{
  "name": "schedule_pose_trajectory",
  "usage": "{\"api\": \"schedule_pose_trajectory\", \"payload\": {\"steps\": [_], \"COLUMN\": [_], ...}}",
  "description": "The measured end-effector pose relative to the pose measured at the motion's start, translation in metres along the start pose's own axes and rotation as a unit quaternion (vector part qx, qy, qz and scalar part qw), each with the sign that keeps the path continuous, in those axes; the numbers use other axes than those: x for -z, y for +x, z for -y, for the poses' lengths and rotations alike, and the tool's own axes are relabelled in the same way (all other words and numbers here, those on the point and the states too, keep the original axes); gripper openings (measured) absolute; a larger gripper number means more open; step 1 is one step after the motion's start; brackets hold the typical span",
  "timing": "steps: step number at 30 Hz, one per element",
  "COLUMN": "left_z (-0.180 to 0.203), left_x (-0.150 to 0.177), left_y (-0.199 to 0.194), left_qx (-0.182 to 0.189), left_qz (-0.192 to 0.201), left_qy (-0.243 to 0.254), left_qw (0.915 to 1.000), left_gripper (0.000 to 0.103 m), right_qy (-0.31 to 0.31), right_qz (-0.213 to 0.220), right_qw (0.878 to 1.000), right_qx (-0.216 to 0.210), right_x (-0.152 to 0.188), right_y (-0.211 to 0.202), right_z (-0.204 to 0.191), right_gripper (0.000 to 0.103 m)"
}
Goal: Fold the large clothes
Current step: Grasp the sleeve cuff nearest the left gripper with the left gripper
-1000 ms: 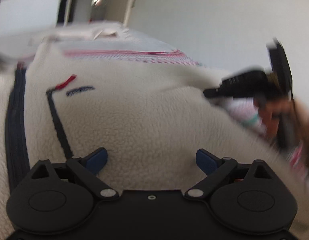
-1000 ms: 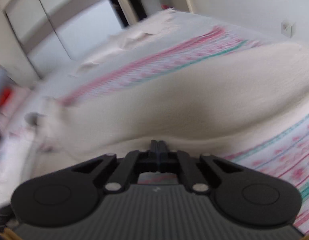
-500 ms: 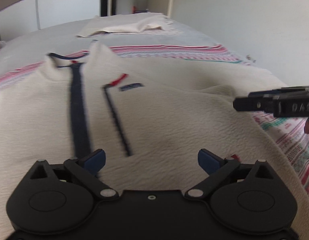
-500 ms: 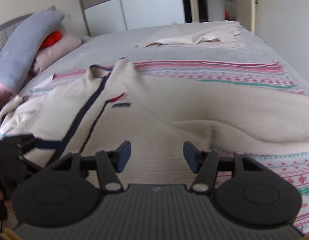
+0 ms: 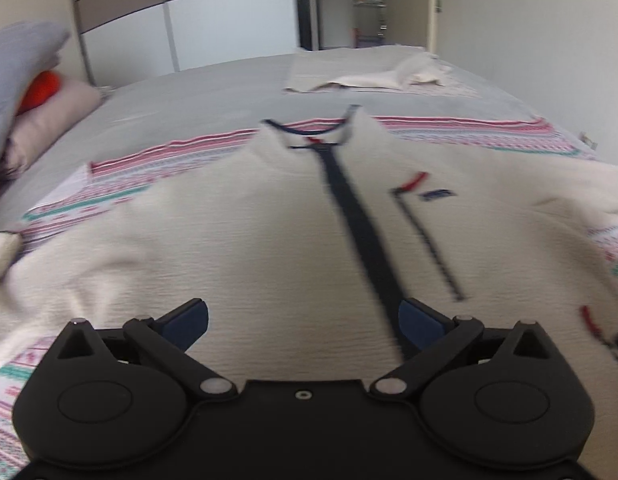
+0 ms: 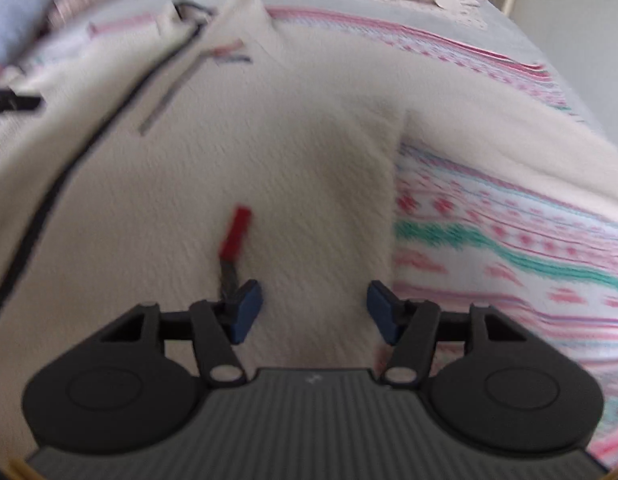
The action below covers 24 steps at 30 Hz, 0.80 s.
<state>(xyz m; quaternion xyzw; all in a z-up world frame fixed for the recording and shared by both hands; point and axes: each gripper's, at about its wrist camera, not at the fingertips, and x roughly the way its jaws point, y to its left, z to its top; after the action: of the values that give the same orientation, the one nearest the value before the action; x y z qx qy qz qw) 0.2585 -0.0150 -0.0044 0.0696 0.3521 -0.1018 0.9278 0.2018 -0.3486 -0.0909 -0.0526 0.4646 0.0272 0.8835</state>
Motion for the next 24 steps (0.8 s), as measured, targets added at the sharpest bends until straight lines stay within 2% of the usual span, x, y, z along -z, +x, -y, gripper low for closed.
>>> {"api": "schedule_pose_trajectory", "payload": {"steps": [1,3,4,5,7,11,14,16,18,21,24], "left_z": [-0.010,-0.034,-0.049,-0.064,-0.101,-0.175,-0.233,-0.266,-0.292,-0.314,-0.331], "left_x": [0.000,0.001,0.002,0.002,0.003,-0.001,-0.003,-0.005,-0.004,0.005,0.014], "left_y": [0.001,0.005,0.008,0.011,0.018,0.030,0.044,0.055,0.068,0.089,0.100], "left_qx": [-0.007,-0.030,-0.048,-0.069,-0.127,-0.255,-0.319,-0.335,-0.328,-0.304,-0.304], "left_qz": [0.001,0.006,0.007,0.007,0.013,0.029,0.022,0.006,-0.010,-0.060,-0.084], "left_qy": [-0.002,-0.006,-0.008,-0.011,-0.017,-0.008,-0.004,-0.017,-0.023,-0.001,-0.015], "left_qw": [1.0000,0.9995,0.9988,0.9975,0.9916,0.9664,0.9475,0.9421,0.9443,0.9508,0.9489], "left_gripper": [0.103,0.103,0.103,0.103,0.103,0.103,0.103,0.103,0.103,0.101,0.084], "right_qy": [-0.010,-0.029,-0.032,-0.036,-0.050,-0.074,-0.083,-0.088,-0.090,-0.090,-0.096], "right_qz": [-0.006,0.009,0.017,0.026,0.045,0.058,0.054,0.052,0.052,0.048,0.044], "right_qw": [1.000,0.999,0.999,0.999,0.998,0.995,0.995,0.994,0.994,0.994,0.994], "right_qx": [0.014,0.013,0.008,0.004,-0.005,-0.019,-0.028,-0.033,-0.036,-0.037,-0.032], "right_x": [-0.003,-0.009,-0.014,-0.020,-0.031,-0.053,-0.063,-0.071,-0.074,-0.077,-0.080], "right_y": [-0.006,-0.020,-0.026,-0.031,-0.035,-0.026,-0.012,-0.004,0.003,0.012,0.015], "right_z": [-0.005,-0.016,-0.022,-0.028,-0.041,-0.071,-0.089,-0.098,-0.105,-0.110,-0.112], "right_gripper": [0.061,0.067,0.074,0.081,0.088,0.089,0.089,0.089,0.089,0.090,0.091]}}
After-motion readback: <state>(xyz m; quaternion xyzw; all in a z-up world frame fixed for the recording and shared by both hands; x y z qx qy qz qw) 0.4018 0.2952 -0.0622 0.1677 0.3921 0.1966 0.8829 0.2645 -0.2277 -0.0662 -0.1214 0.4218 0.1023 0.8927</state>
